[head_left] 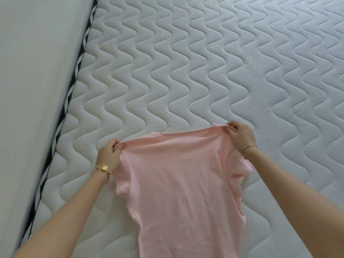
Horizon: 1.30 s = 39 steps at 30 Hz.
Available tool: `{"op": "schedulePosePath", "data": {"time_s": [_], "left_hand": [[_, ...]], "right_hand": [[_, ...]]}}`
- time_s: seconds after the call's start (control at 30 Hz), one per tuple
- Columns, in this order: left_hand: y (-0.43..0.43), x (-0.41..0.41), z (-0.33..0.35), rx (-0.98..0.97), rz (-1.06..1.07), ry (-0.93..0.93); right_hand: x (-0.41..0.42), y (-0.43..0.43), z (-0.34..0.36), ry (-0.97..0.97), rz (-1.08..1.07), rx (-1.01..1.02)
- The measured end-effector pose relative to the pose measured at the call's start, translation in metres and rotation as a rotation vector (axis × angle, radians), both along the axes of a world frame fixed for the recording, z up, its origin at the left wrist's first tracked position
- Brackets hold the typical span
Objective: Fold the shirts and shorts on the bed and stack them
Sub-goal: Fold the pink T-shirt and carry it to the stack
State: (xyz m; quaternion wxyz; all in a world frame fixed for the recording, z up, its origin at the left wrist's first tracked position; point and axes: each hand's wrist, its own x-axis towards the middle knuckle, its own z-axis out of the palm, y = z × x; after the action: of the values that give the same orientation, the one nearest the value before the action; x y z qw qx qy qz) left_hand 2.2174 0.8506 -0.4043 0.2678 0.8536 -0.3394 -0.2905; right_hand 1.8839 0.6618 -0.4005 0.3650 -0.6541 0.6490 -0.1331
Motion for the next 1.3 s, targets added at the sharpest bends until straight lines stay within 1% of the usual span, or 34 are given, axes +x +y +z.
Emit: {"op": "schedulePosePath", "data": {"time_s": [0.07,0.2,0.27,0.37,0.4,0.47,0.5,0.57,0.6,0.67,0.73,0.8,0.9,0.97,1.0,1.03,1.13,1.17,1.23,1.3], "left_hand": [[-0.023,0.005,-0.006,0.020,-0.034,-0.045],[-0.053,0.006,-0.017,0.131,-0.072,-0.118],[-0.054,0.005,-0.019,0.160,-0.056,-0.120],[-0.043,0.000,-0.014,0.138,-0.067,-0.100],[-0.037,-0.002,-0.010,0.139,-0.112,-0.172],[-0.026,-0.011,-0.004,0.119,-0.256,-0.428],[-0.021,-0.019,-0.001,0.078,-0.331,-0.529],[-0.018,-0.040,0.004,-0.033,-0.470,-0.604],[-0.019,-0.054,0.006,-0.074,-0.538,-0.602],[-0.026,-0.086,0.010,-0.093,-0.678,-0.572],[-0.034,-0.120,0.010,-0.083,-0.812,-0.567],[-0.042,-0.149,0.003,-0.050,-0.900,-0.567],[-0.052,-0.178,-0.011,0.039,-0.961,-0.548],[-0.056,-0.186,-0.019,0.073,-0.981,-0.550],[-0.058,-0.187,-0.023,0.084,-0.982,-0.551],[-0.059,-0.188,-0.025,0.090,-0.977,-0.555],[-0.060,-0.189,-0.030,0.092,-0.972,-0.612],[-0.060,-0.190,-0.032,0.097,-0.971,-0.629],[-0.059,-0.192,-0.033,0.120,-0.968,-0.657],[-0.059,-0.193,-0.036,0.131,-0.967,-0.673]], "right_hand": [[0.000,-0.011,-0.007,0.031,-0.010,0.020],[0.000,-0.016,-0.016,0.016,-0.010,0.103],[-0.008,-0.014,-0.015,0.000,-0.006,0.101],[-0.028,-0.005,-0.013,-0.024,-0.013,0.106],[-0.037,-0.001,-0.012,-0.027,-0.025,0.117],[-0.055,0.007,-0.011,-0.052,-0.048,0.162],[-0.063,0.012,-0.010,-0.079,-0.058,0.192],[-0.075,0.022,-0.005,-0.165,-0.087,0.259],[-0.079,0.027,-0.004,-0.202,-0.101,0.288],[-0.085,0.036,-0.002,-0.215,-0.109,0.306],[-0.088,0.043,-0.001,-0.226,-0.128,0.304],[-0.092,0.049,-0.003,-0.261,-0.172,0.318],[-0.099,0.055,-0.007,-0.227,-0.175,0.337],[-0.102,0.056,-0.009,-0.189,-0.158,0.341],[-0.104,0.054,-0.010,-0.201,-0.175,0.332],[-0.105,0.052,-0.011,-0.249,-0.227,0.323],[-0.111,0.042,-0.009,-0.475,-0.467,0.294],[-0.114,0.038,-0.008,-0.507,-0.515,0.277],[-0.122,0.030,-0.012,-0.480,-0.533,0.227],[-0.128,0.025,-0.020,-0.365,-0.470,0.174]]}}
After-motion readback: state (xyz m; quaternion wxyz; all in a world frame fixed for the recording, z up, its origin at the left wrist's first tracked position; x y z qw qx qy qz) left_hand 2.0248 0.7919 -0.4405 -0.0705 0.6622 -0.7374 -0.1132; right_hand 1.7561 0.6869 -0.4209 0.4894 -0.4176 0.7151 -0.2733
